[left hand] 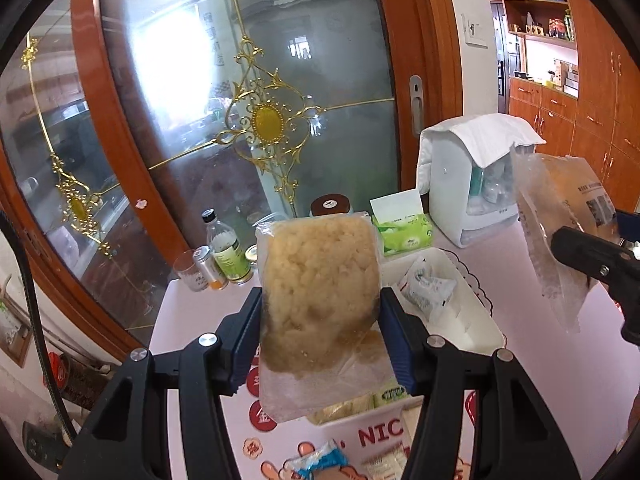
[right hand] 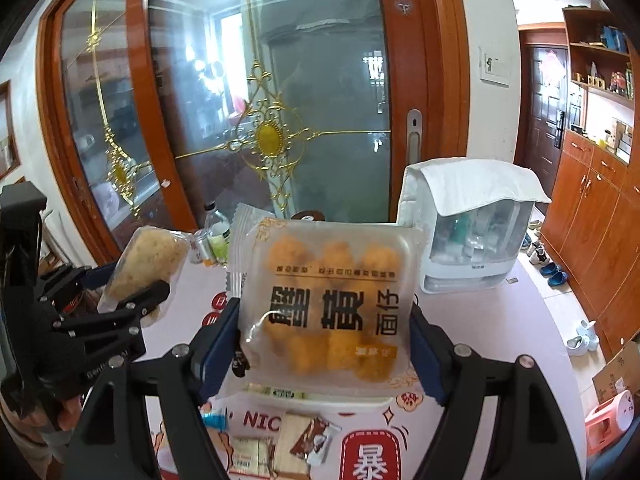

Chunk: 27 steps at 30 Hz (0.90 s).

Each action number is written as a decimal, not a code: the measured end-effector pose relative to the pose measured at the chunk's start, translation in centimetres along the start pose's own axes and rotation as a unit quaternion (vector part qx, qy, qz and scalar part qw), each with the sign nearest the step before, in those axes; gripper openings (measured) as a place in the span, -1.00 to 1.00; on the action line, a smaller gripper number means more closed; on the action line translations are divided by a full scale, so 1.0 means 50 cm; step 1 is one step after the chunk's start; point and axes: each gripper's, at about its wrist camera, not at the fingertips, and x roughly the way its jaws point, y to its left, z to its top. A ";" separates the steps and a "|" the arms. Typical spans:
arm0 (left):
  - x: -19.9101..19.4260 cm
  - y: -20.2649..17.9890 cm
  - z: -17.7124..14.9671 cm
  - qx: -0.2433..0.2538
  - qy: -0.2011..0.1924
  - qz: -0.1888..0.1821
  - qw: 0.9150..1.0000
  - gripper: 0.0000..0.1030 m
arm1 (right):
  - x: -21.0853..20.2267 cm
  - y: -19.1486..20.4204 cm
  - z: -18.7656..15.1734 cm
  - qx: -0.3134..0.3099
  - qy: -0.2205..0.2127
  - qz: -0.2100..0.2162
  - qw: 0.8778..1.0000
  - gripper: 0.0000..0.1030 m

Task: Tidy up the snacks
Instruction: 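Lift both bags into the white tray and open both tools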

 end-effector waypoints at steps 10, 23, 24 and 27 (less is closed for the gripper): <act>0.166 0.001 0.004 -0.025 0.042 -0.024 0.999 0.07 | 0.157 -0.037 0.023 0.039 0.043 -0.022 0.998 0.51; 0.272 0.022 -0.053 -0.038 0.091 -0.027 0.995 0.87 | 0.313 -0.054 -0.041 0.060 0.113 -0.021 0.992 0.82; 0.272 0.027 -0.054 -0.039 0.093 -0.024 0.995 0.87 | 0.311 -0.052 -0.040 0.060 0.112 -0.017 0.992 0.85; 0.267 0.043 -0.061 -0.046 0.095 -0.022 0.994 0.87 | 0.299 -0.045 -0.036 0.054 0.108 -0.010 0.993 0.86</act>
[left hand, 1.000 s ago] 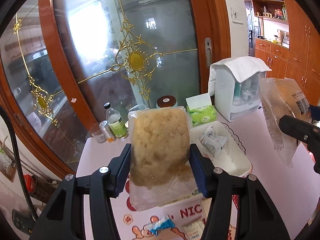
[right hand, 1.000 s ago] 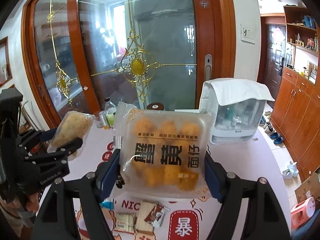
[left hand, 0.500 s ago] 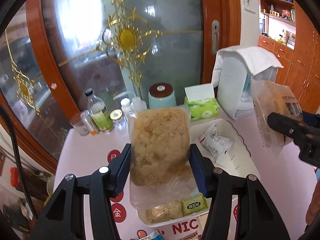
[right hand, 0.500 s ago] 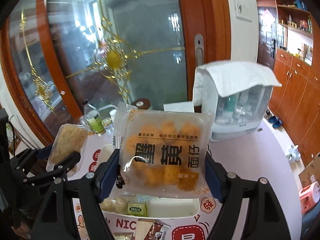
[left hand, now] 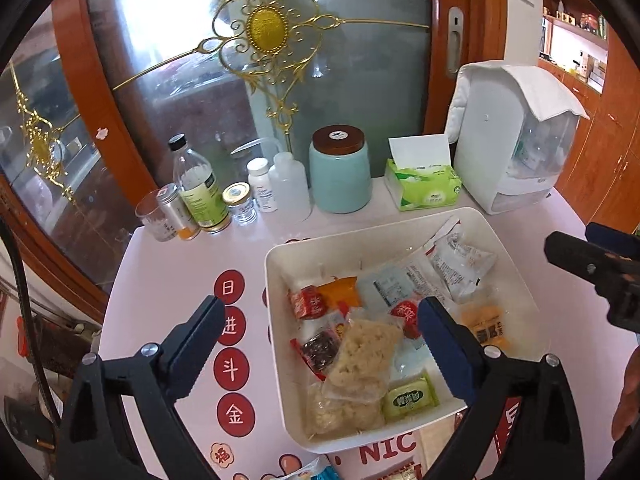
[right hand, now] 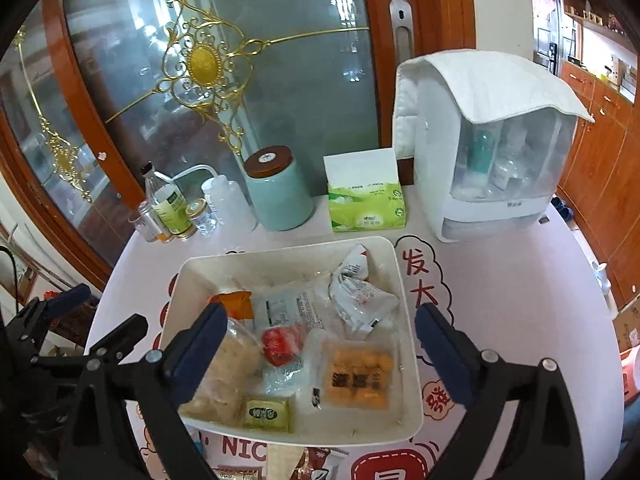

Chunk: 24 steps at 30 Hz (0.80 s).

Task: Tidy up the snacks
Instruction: 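Lift both bags into the white tray and open both tools, then move both tools toward the blue cake and Lipo biscuit pack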

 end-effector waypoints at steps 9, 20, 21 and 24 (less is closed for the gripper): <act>-0.056 0.017 -0.017 -0.011 -0.007 -0.005 1.000 0.87 | -0.042 0.015 -0.013 -0.013 0.003 0.012 1.000 0.86; -0.187 0.017 -0.057 -0.013 -0.030 0.007 0.999 0.87 | -0.132 0.030 -0.066 -0.031 0.002 0.024 0.999 0.86; -0.200 0.016 -0.064 -0.014 -0.032 0.009 0.999 0.87 | -0.146 0.029 -0.075 -0.031 0.001 0.026 0.999 0.86; -0.241 0.014 -0.088 -0.016 -0.035 0.017 0.999 0.87 | -0.177 0.025 -0.096 -0.033 -0.002 0.030 0.999 0.86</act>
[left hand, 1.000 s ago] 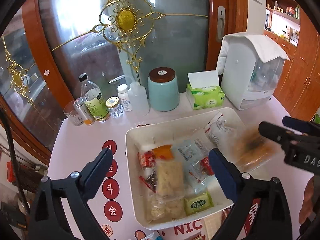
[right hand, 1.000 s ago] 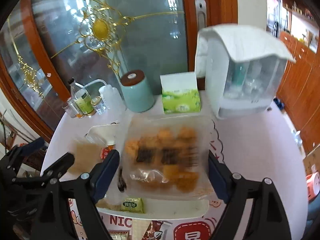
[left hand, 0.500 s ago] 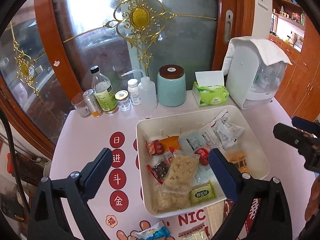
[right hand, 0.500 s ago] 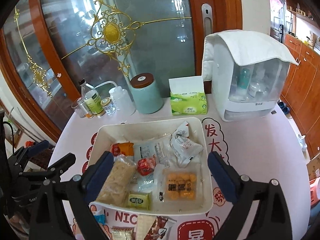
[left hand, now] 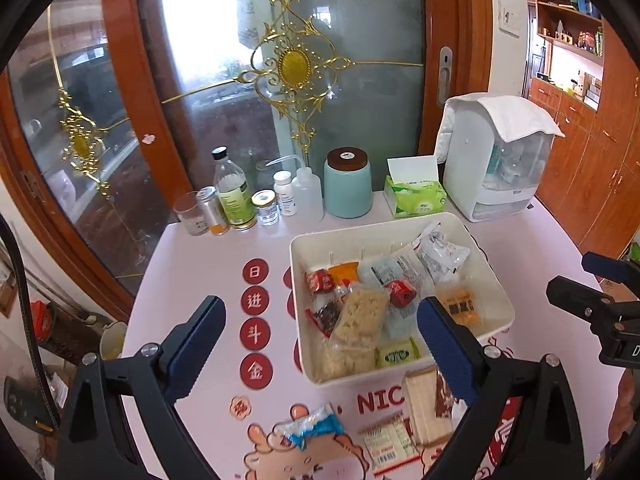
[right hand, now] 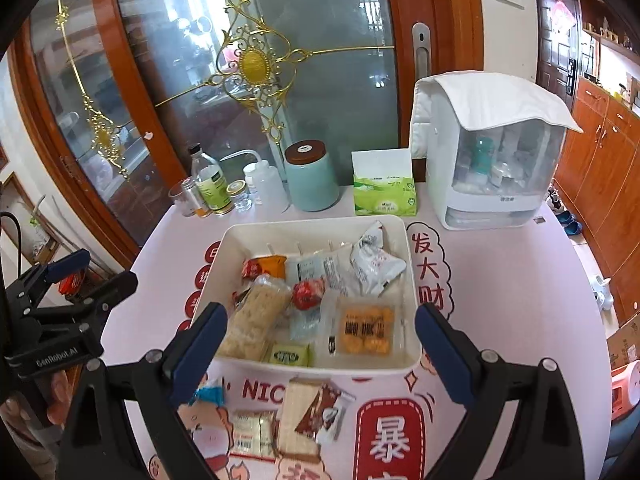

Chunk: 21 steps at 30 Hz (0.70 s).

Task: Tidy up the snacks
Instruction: 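Move both tools toward the blue cake and Lipo biscuit pack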

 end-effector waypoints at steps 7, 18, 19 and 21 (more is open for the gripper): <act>-0.106 -0.005 -0.085 -0.013 -0.003 0.024 1.000 0.87 | -0.079 0.004 -0.069 -0.008 -0.001 0.021 1.000 0.86; -0.207 -0.019 -0.240 0.027 0.013 0.067 0.997 0.87 | -0.130 0.053 -0.185 -0.061 0.015 0.042 0.997 0.86; -0.209 -0.016 -0.247 0.033 0.016 0.068 0.997 0.87 | -0.125 0.058 -0.197 -0.063 0.021 0.046 0.997 0.86; -0.210 -0.003 -0.260 0.043 0.023 0.066 0.997 0.87 | -0.116 0.066 -0.212 -0.066 0.029 0.046 0.996 0.86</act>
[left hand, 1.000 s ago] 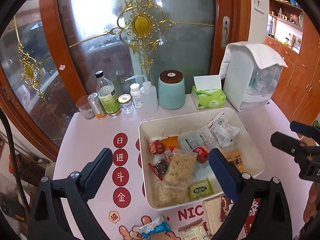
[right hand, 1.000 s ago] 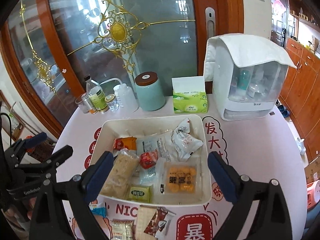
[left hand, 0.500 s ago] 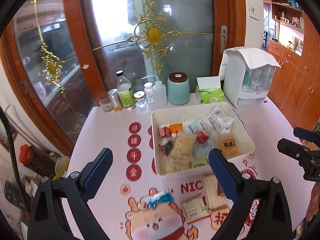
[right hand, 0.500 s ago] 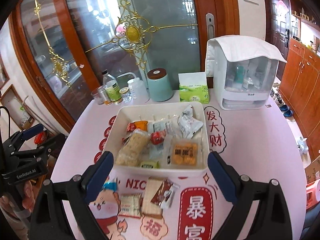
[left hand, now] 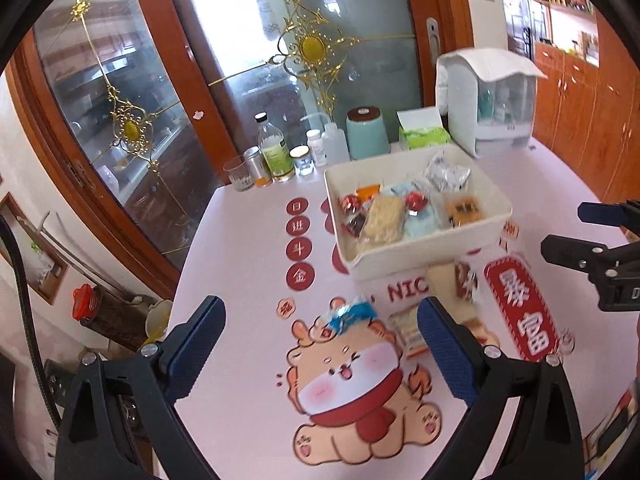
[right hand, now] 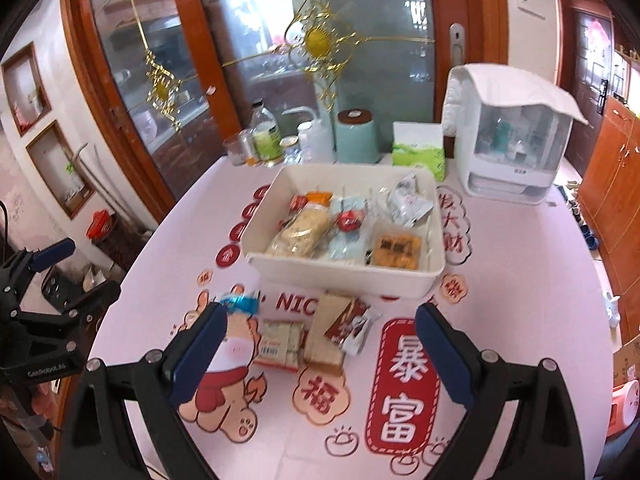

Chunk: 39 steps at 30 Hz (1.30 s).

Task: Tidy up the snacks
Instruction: 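Move both tools toward the blue cake and Lipo biscuit pack, then grasp the blue-wrapped cake with the left tool while the right grasps the Lipo pack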

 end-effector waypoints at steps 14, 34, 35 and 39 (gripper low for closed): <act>0.265 0.089 -0.016 0.076 0.091 -0.102 0.988 0.87 | 0.201 0.068 -0.081 0.043 0.096 -0.018 0.994 0.64; 0.609 -0.021 -0.083 0.142 0.190 -0.246 0.940 0.40 | 0.458 0.125 -0.166 0.140 0.208 -0.058 0.966 0.36; 0.612 -0.021 -0.083 0.139 0.192 -0.248 0.939 0.37 | 0.465 0.129 -0.166 0.137 0.210 -0.060 0.966 0.30; 0.622 -0.019 -0.089 0.131 0.186 -0.247 0.942 0.17 | 0.479 0.150 -0.152 0.105 0.207 -0.077 0.970 0.22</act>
